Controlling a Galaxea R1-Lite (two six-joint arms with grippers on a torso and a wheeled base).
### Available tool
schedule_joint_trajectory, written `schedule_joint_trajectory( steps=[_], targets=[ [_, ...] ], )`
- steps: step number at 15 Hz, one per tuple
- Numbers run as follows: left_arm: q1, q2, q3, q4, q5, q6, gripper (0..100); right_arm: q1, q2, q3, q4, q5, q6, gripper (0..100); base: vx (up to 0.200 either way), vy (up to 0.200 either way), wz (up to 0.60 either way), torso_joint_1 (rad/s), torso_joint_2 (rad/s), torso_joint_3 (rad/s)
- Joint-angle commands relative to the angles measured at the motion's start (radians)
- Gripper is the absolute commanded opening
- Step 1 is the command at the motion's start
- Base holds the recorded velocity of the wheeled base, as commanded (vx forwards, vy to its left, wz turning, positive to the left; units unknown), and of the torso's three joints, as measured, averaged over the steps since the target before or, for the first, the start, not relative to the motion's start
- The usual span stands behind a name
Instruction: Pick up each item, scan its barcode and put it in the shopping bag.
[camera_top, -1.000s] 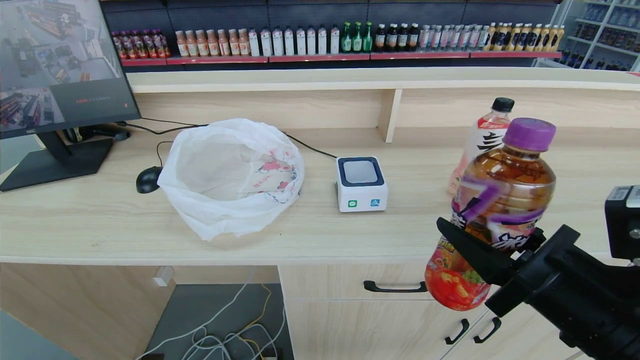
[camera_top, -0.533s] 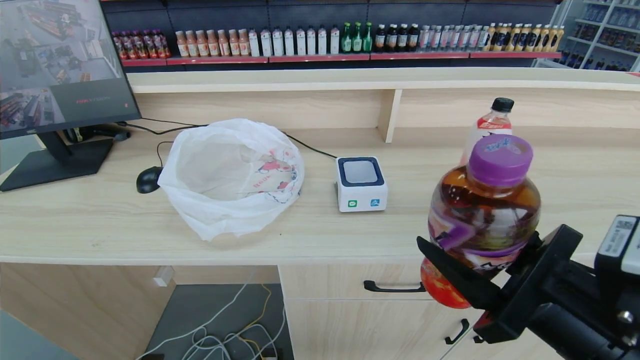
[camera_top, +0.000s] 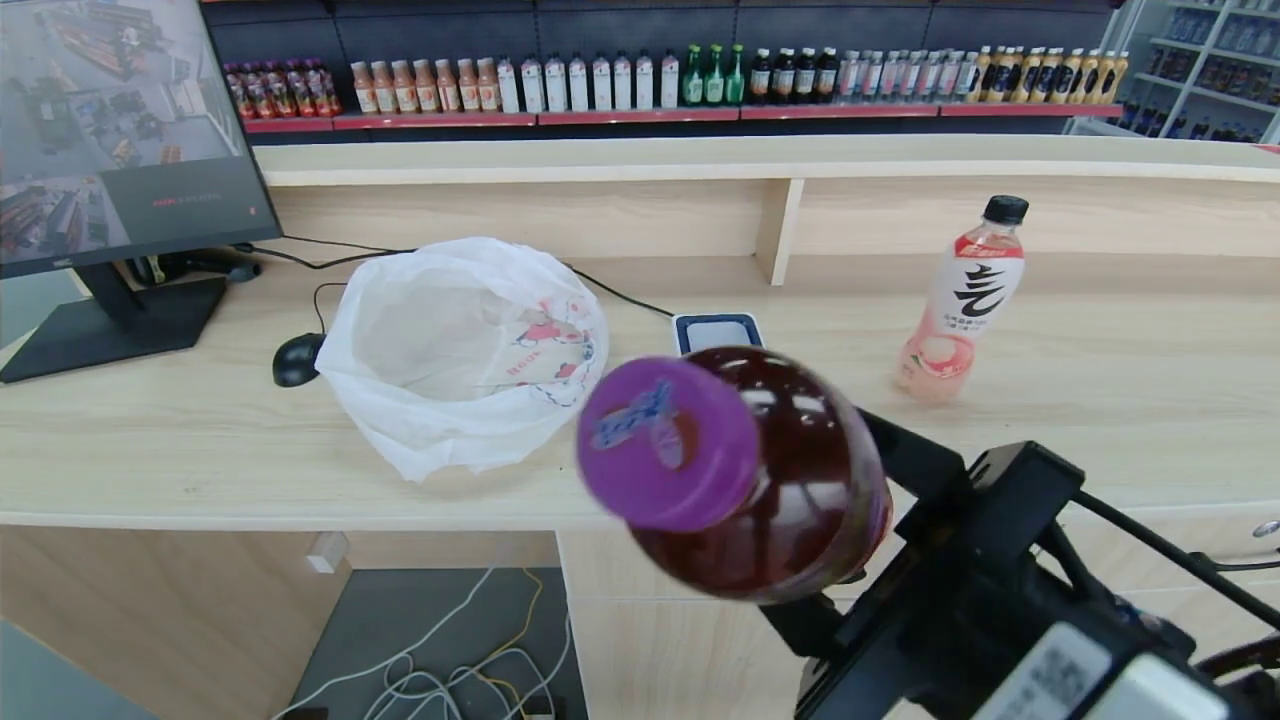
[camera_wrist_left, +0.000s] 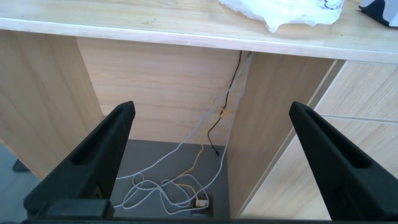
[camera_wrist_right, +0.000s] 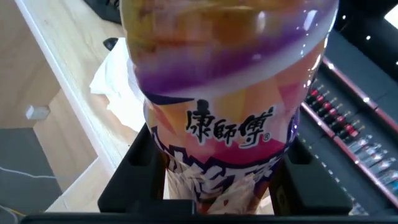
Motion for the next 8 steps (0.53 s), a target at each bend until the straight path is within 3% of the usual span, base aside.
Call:
schedule_joint_trajectory(
  steps=[1,5,8],
  targets=[
    [0.000,0.000,0.000,0.000,0.000,0.000,100,0.103,0.077,-0.064,0.001,-0.060,-0.096,0,0.000,0.000,0.00,0.000,0.00,0.000],
    [0.000,0.000,0.000,0.000,0.000,0.000,100,0.181,0.080,-0.073,-0.005,-0.086,-0.294,0,0.000,0.000,0.00,0.000,0.00,0.000],
    [0.000,0.000,0.000,0.000,0.000,0.000,100,0.238,0.080,-0.041,-0.085,-0.126,-0.400,0,0.000,0.000,0.00,0.000,0.00,0.000]
  ],
)
